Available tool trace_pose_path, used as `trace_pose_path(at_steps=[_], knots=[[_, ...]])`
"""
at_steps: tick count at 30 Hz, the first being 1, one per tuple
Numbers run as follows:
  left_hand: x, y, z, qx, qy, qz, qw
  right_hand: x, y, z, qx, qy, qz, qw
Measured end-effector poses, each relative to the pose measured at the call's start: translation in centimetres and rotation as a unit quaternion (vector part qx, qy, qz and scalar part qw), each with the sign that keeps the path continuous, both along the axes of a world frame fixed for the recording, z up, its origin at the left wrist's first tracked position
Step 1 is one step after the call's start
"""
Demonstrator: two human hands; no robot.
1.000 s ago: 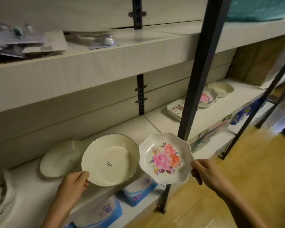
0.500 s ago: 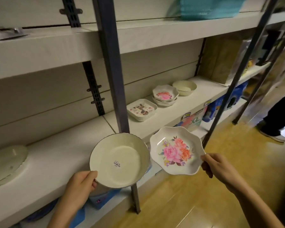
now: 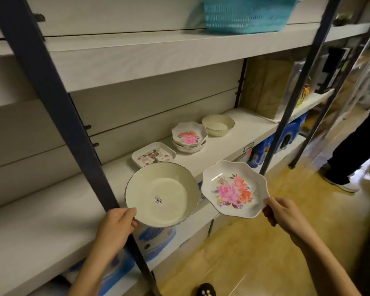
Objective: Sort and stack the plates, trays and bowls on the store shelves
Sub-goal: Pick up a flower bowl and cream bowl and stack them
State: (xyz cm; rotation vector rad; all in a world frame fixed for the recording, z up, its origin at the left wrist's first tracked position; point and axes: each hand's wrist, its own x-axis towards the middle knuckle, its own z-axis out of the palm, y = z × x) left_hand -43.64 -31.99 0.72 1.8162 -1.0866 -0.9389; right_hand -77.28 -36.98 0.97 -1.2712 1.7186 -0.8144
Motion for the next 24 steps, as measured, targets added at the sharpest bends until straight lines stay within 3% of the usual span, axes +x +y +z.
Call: trace_pose_path(at_steps=[10,17,24], knots=[[-1.9,-10.0,-1.0,0.004,-0.012,0.078,0.997,-0.5,-17.0,0.7,-0.007,0.017,0.082,0.996],[-2.4,-14.6,-0.3,-0.008,-0.014,0.138,0.990,4.2,-29.1,-0.4,-0.025,0.068,0.143,0.987],[-2.6,-16.4,0.0,-0.014,-0.020,0.201,0.979,7.4,-35.9,-2.1,-0.008,0.093,0.199,0.976]])
